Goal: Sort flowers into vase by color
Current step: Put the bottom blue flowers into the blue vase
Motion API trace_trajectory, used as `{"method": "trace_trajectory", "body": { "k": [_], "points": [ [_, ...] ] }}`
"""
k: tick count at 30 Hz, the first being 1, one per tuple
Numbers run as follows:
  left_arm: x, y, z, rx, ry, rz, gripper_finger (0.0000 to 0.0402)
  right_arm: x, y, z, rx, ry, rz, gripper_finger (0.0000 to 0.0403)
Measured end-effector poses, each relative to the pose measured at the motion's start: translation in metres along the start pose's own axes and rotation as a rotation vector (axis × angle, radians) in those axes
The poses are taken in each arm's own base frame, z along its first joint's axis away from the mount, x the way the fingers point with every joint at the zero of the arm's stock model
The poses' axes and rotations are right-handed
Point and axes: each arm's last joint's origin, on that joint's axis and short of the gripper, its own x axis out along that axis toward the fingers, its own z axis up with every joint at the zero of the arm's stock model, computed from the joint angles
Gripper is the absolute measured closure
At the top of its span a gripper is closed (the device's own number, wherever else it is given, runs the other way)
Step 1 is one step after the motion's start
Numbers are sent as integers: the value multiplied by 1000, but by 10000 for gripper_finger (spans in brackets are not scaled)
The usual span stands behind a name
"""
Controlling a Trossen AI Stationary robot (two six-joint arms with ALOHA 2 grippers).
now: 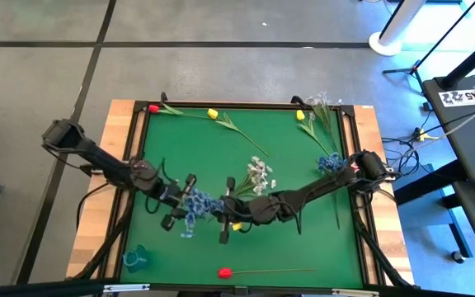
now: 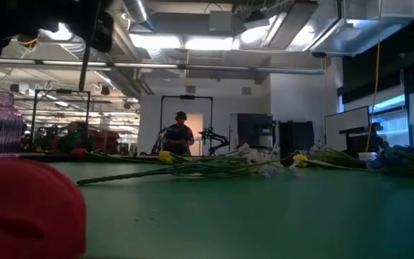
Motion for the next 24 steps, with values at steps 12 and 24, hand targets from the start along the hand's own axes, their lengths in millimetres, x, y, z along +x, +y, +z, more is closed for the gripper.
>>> {"method": "trace_trajectory", "body": {
  "k": [12,24],
  "points": [
    [9,3,1,-19,-29,99,257,-2,3,-3,-18,39,-60,381],
    [2,0,11,-25,-39,13,314,-3,4,-6,-30,67,-10,330]
  ]
}}
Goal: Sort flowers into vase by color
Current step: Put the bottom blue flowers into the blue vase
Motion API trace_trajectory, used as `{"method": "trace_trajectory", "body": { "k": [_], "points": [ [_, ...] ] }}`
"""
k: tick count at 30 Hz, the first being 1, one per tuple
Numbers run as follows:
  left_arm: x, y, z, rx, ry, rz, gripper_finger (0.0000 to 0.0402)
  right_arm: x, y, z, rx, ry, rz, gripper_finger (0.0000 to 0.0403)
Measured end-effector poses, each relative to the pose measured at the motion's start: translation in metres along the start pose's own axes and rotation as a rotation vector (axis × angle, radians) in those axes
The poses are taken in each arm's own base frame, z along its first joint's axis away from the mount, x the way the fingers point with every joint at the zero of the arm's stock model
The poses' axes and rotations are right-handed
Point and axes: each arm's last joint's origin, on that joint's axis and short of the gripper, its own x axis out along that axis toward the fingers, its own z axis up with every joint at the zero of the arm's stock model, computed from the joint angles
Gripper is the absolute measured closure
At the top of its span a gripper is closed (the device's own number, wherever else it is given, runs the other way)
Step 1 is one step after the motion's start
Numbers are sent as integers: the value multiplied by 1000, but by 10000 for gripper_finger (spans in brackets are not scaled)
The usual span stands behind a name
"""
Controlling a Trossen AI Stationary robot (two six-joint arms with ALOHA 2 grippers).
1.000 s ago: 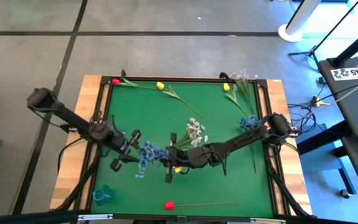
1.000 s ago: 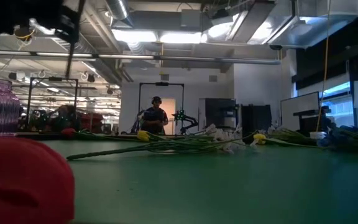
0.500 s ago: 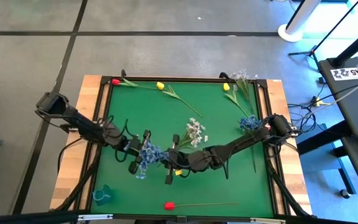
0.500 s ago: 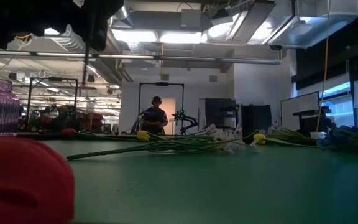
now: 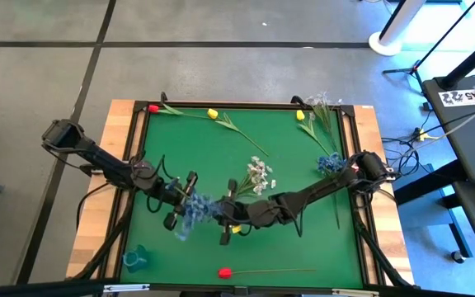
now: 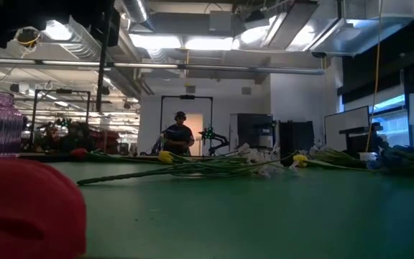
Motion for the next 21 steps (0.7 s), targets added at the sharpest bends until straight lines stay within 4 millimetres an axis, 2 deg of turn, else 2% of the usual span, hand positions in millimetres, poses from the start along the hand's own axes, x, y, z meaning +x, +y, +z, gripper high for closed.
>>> {"method": "trace_trajectory", "body": {
  "k": [6,9,13,16,21],
  "points": [
    [-1,-2,1,-43,-4,12,386,-5,1,6,-6,10,31,269],
    [-7,-2,13,-95,-58,13,390,-21,3,27,1,-8,49,244],
    [-29,-4,35,-84,-78,-56,388,-50,13,54,2,-18,109,226],
    [-50,-8,50,-115,-79,-236,388,-64,28,57,-8,-3,126,225],
    [-88,-21,76,-104,-169,-764,388,-83,51,56,-30,20,34,232]
  ]
}}
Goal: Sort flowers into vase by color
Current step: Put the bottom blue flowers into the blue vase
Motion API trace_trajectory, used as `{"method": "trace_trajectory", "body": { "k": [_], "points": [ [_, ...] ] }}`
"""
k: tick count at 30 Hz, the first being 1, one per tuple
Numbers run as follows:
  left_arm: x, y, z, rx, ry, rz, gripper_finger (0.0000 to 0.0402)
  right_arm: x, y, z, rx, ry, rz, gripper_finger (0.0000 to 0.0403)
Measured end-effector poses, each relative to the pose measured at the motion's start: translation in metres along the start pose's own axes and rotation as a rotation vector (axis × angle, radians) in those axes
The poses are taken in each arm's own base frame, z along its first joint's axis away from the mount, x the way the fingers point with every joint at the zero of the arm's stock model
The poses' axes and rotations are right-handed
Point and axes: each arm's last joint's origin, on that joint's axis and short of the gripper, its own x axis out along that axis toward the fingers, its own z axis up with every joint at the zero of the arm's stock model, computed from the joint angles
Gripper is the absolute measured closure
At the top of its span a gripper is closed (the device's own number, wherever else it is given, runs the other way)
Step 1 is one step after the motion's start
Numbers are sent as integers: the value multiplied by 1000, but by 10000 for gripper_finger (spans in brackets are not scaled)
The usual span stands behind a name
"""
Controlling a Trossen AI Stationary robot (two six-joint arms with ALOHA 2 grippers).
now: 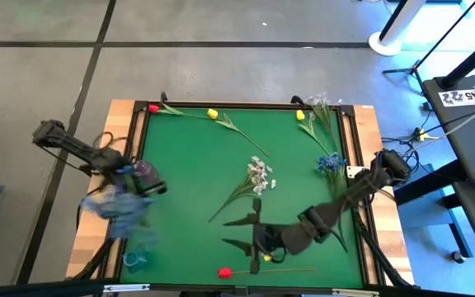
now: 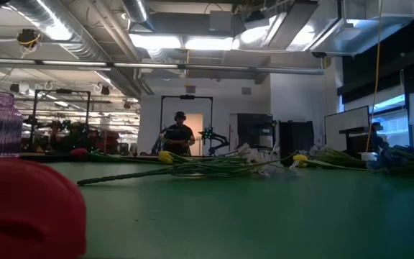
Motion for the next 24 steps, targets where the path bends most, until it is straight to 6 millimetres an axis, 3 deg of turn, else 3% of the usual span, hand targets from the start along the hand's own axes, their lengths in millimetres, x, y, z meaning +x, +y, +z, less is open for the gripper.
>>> {"method": "trace_trajectory", "body": {
  "k": [2,8,14,24],
  "points": [
    [-4,-10,7,10,-24,-89,388,-6,6,-2,-13,17,-50,232],
    [-4,-22,9,-20,-56,-138,388,-13,10,-2,-19,25,-190,233],
    [17,-29,-14,-75,58,-183,388,-12,9,-3,-13,30,-201,233],
    [52,-53,-51,0,146,-211,388,-12,8,-5,32,39,-228,233]
  ]
}}
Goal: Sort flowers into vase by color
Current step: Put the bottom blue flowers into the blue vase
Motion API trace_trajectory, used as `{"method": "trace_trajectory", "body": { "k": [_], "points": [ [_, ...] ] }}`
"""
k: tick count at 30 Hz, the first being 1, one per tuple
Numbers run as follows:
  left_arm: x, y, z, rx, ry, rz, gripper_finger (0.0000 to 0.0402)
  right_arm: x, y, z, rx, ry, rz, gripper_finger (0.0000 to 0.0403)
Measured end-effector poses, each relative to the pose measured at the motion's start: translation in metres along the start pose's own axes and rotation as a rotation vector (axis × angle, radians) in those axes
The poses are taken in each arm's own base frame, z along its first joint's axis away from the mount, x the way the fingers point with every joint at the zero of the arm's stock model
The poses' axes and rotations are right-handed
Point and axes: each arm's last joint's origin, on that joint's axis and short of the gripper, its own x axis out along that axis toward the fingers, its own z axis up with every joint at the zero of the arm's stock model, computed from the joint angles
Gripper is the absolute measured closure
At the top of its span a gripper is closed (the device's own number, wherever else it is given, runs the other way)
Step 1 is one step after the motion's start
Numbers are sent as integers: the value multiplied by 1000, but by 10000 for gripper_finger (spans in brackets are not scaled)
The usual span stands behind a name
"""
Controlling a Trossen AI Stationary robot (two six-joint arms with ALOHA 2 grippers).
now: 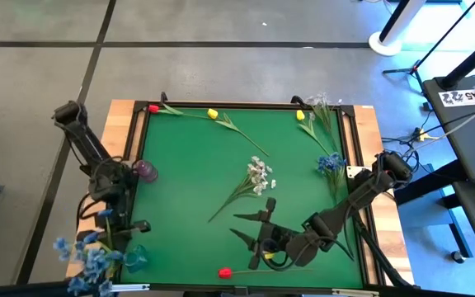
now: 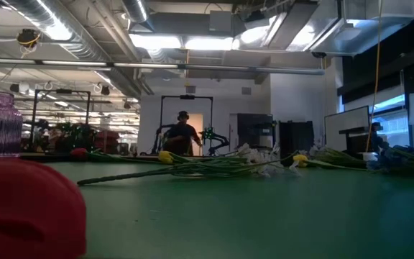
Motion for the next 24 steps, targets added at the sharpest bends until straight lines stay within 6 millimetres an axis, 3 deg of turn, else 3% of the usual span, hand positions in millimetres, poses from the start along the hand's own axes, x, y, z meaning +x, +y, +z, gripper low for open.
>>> {"method": "trace_trajectory", "body": {
  "k": [10,15,24],
  "points": [
    [4,0,-5,-1,24,102,388,0,0,-1,-5,3,0,233],
    [1,4,-14,-132,111,237,388,0,0,-2,-15,10,0,233],
    [-19,-6,-8,-281,160,233,383,1,0,-2,-25,16,-3,233]
  ]
}}
